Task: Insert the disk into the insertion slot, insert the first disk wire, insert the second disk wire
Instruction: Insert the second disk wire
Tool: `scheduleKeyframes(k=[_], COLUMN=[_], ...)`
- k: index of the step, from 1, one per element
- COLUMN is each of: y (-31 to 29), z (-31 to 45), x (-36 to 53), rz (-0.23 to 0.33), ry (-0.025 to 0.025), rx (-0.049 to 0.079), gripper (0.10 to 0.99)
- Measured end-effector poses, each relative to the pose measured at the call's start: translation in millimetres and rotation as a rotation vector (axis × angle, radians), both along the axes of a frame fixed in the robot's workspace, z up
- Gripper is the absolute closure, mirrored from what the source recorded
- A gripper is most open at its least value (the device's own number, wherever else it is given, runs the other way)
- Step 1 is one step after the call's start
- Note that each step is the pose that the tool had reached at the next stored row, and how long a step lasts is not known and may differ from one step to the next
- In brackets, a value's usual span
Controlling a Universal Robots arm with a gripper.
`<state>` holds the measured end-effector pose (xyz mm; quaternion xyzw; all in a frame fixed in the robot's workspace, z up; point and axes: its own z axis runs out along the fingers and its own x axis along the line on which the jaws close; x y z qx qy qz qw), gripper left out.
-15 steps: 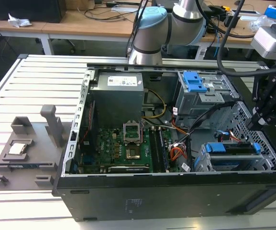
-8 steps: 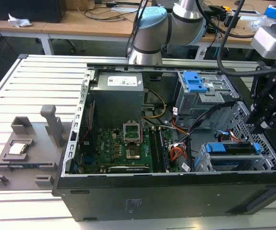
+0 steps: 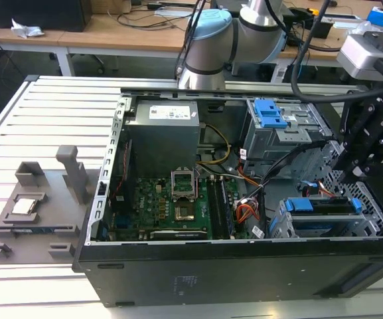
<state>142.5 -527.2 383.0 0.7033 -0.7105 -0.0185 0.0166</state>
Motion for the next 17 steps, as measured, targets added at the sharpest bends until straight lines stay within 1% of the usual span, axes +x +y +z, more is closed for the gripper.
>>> scheduleKeyframes(k=[6, 7, 9, 11, 14, 17], y=[0.1, 0.9, 4.3, 10.7, 15.0, 16.8], z=[-0.8, -1.2, -1.4, -1.7, -1.9, -2.8], x=[-10.9, -12.2, -12.5, -13.2, -13.9, -15.2], rz=[0.000, 0.000, 0.000, 0.000, 0.000, 0.000], ry=[0.0000, 0.0000, 0.0000, 0.0000, 0.0000, 0.0000], rx=[0.000, 0.000, 0.000, 0.000, 0.000, 0.000], gripper=[0.784, 0.784, 0.784, 0.784, 0.784, 0.784])
